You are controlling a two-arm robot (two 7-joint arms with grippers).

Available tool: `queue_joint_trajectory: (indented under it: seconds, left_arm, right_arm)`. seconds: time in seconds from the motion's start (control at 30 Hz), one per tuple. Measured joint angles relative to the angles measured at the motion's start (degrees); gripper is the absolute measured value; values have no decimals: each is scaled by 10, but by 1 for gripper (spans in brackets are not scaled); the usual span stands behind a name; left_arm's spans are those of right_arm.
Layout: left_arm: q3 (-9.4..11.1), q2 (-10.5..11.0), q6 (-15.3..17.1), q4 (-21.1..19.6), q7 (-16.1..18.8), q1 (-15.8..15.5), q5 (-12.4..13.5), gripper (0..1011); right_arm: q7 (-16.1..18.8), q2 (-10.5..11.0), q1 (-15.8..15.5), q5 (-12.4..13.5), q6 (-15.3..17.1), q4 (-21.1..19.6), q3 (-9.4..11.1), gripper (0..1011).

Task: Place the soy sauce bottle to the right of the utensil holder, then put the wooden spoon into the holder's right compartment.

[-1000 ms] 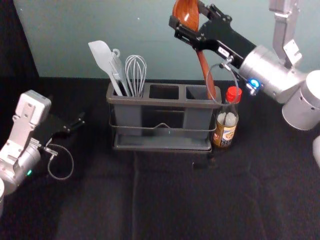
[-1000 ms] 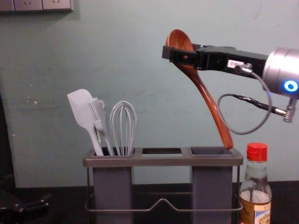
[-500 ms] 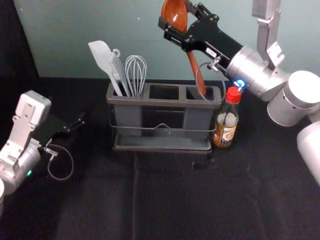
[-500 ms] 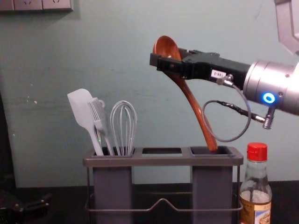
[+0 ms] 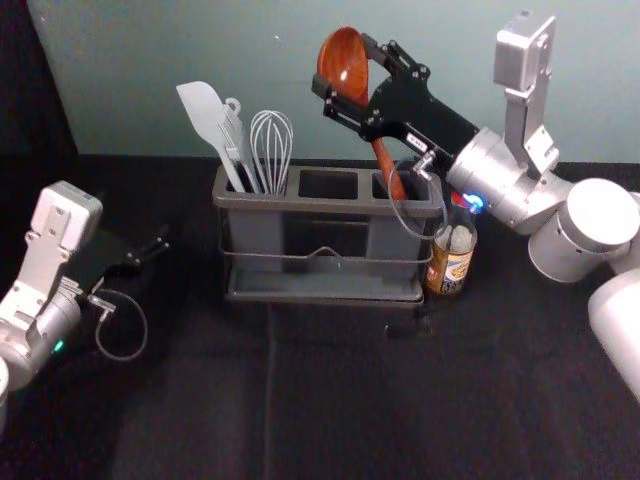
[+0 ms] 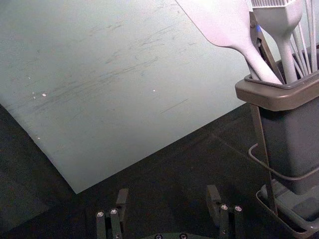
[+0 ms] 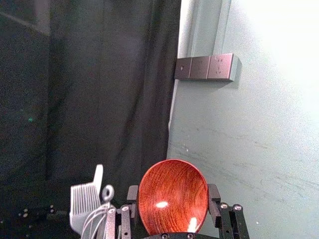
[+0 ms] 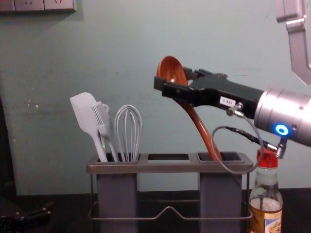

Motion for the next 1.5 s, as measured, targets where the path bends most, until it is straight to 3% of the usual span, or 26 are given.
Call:
queue_joint_trajectory:
  seconds: [0.63,0.73,0.83,0.9,1.5]
  left_arm:
    - [0,0,0,0,0,0,0,1005]
    - [0,0,0,0,0,0,0,1005]
    - [0,0,0,0,0,0,0,1005]
    - [0,0,0,0,0,0,0,1005]
    - [0,0,0,0,0,0,0,1005]
  right_arm:
    - [-37,9,-56,-11,-19,-33,20,837]
    - [-40,9,-60,-11,-19,-38,23,870]
    - [-46,8,-68,-11,-19,-44,27,964]
    - [-47,7,-70,-10,-19,-45,29,1002]
    - [-48,6,-81,-5,-10,-65,38,1002]
